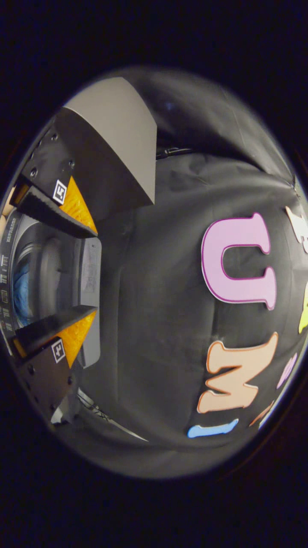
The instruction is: Put the clothes into the washing machine and then close the washing machine lid.
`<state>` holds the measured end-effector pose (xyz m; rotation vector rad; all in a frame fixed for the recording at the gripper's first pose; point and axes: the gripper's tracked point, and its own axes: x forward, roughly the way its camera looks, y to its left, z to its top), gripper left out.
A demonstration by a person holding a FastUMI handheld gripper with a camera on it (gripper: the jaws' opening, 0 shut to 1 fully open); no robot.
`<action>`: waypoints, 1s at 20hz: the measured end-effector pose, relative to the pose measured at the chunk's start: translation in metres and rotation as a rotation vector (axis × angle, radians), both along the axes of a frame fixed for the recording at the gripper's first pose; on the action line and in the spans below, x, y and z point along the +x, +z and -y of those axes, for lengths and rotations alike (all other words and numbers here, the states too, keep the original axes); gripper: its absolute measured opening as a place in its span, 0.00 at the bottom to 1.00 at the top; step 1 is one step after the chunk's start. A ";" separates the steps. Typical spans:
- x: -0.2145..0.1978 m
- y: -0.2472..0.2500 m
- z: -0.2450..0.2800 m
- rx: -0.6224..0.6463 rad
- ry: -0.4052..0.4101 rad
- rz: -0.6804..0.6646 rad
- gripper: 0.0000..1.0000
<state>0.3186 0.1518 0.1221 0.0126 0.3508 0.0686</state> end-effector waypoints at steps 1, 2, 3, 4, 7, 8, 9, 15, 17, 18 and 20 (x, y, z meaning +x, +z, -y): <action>-0.011 0.002 0.006 0.021 -0.006 0.012 0.98; -0.020 0.005 0.013 0.040 -0.012 0.024 0.98; -0.029 0.008 0.019 0.054 -0.017 0.038 0.98; -0.035 0.009 0.026 0.062 -0.020 0.054 0.98; -0.061 0.017 0.044 0.089 -0.020 0.112 0.98; -0.071 0.017 0.050 0.099 -0.023 0.127 0.96; -0.080 0.017 0.056 0.107 -0.025 0.144 0.96; -0.141 0.007 0.094 0.099 -0.034 0.263 0.96; -0.166 0.005 0.100 0.100 -0.032 0.312 0.95; -0.179 0.002 0.103 0.100 -0.026 0.327 0.96; -0.201 -0.013 0.116 0.089 -0.035 0.329 0.96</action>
